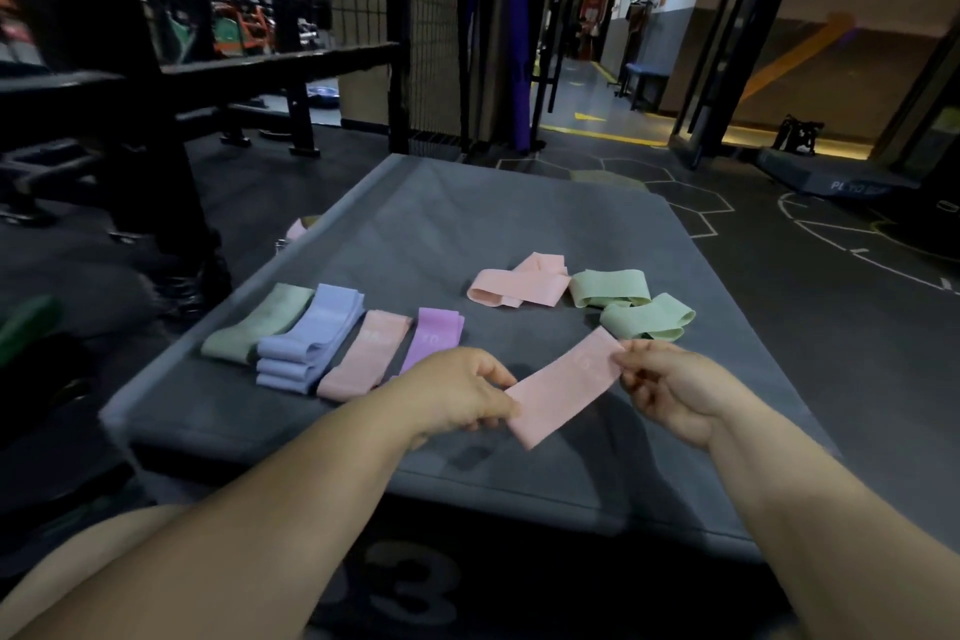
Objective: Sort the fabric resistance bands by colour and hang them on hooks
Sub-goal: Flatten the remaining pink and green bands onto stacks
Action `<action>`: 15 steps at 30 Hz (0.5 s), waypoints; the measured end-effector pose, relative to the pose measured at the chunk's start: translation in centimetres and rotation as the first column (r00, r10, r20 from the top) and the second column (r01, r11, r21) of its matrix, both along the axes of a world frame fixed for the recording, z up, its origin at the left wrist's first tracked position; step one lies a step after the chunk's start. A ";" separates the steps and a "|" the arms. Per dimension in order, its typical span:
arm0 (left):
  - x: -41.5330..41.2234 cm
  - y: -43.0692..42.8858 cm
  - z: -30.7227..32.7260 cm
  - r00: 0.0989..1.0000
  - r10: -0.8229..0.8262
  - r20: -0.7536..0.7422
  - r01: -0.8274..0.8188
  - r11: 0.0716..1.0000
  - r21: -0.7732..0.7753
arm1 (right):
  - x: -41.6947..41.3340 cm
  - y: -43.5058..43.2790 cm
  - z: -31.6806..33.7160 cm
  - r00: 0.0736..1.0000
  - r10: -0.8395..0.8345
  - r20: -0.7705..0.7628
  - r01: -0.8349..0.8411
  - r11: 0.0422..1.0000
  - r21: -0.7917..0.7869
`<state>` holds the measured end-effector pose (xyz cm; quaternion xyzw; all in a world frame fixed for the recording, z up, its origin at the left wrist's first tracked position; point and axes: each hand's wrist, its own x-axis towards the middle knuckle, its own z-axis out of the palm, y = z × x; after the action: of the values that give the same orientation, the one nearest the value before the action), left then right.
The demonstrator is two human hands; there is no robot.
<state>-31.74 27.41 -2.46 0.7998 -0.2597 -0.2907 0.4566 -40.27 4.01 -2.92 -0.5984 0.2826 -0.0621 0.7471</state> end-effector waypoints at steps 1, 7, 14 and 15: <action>0.1 0.8 0.1 1.000 0.028 0.007 -0.028 1.000 0.008 | 0.4 0.6 0.0 1.000 0.024 0.007 -0.024 1.000 0.019; 1.2 5.8 0.1 0.979 0.202 0.007 -0.202 0.979 -0.009 | 4.0 4.9 0.4 0.993 0.120 -0.009 -0.120 0.991 -0.061; 3.0 10.2 -0.9 0.894 0.446 -0.039 -0.448 0.890 -0.079 | 10.1 10.9 2.3 0.991 0.136 0.016 -0.122 0.931 -0.343; 3.3 10.7 -1.1 0.880 0.474 -0.036 -0.475 0.876 -0.086 | 10.9 11.6 2.5 0.987 0.161 0.005 -0.146 0.908 -0.393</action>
<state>-28.45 38.09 -3.53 0.8150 -0.0657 -0.1633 0.5521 -29.34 15.59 -0.43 -0.7548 0.2027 -0.0694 0.6200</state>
